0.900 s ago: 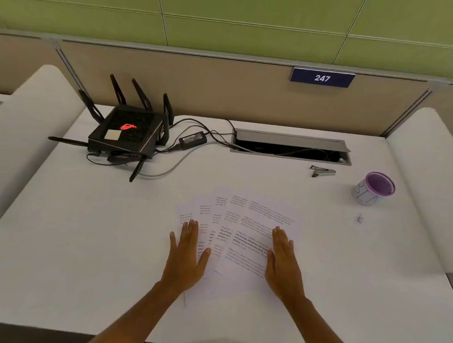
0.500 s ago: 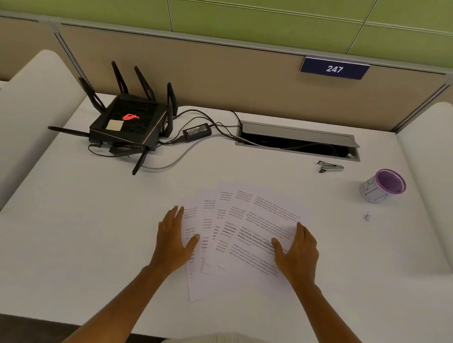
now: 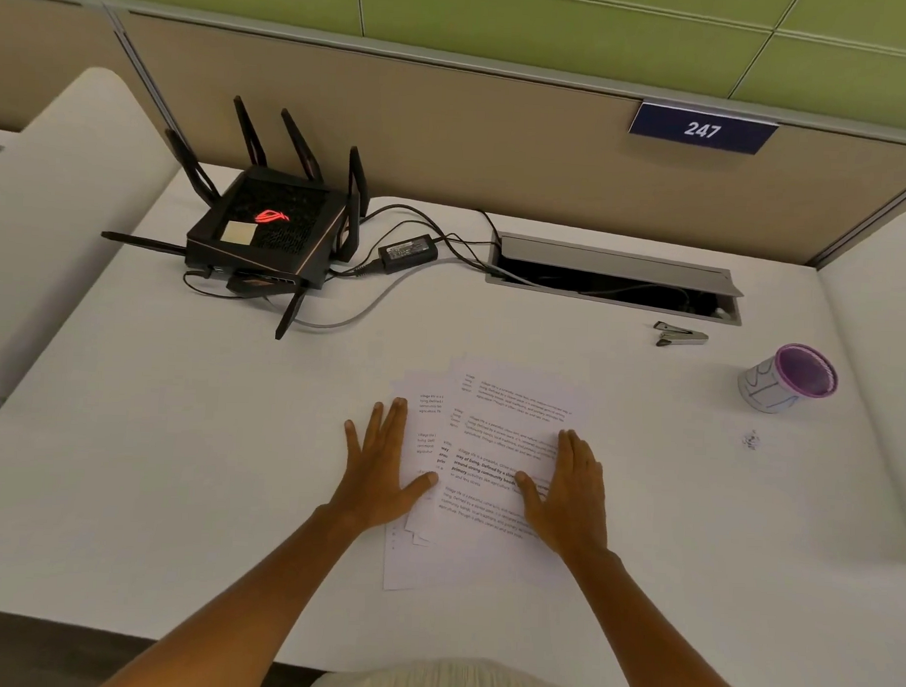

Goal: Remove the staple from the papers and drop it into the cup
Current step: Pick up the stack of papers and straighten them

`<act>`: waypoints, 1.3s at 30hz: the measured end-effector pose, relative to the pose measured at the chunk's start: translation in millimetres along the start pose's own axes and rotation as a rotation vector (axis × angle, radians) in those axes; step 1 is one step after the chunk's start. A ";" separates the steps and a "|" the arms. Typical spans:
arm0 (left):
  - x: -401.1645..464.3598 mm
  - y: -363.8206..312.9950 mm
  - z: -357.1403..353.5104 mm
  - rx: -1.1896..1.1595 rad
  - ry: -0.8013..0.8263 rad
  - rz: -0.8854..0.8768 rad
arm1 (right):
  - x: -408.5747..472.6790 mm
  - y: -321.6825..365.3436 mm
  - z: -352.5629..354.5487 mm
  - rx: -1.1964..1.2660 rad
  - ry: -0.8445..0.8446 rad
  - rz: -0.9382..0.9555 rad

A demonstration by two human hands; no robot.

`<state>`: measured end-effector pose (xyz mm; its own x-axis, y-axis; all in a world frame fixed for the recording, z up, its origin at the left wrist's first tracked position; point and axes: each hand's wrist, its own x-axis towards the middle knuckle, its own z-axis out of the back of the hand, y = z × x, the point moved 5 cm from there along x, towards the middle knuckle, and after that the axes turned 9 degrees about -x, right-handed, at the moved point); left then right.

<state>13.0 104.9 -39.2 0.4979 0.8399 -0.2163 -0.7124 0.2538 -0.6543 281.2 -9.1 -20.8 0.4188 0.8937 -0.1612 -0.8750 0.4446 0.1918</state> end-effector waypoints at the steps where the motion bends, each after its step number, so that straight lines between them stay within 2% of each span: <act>1: 1.1 -1.3 -0.8 -0.005 0.003 -0.003 | 0.6 4.4 -1.4 0.007 0.011 0.017; 15: 9.1 -6.1 0.1 -0.077 -0.021 0.006 | -11.1 37.3 -14.8 0.006 0.080 0.188; 39: 30.7 -4.4 21.8 -0.091 0.011 0.073 | -18.2 40.7 -19.4 -0.007 0.119 0.201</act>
<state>20.6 140.0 -27.2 0.4520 0.8491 -0.2734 -0.6996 0.1473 -0.6992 233.3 -8.4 -28.8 0.2050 0.9504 -0.2340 -0.9397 0.2580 0.2247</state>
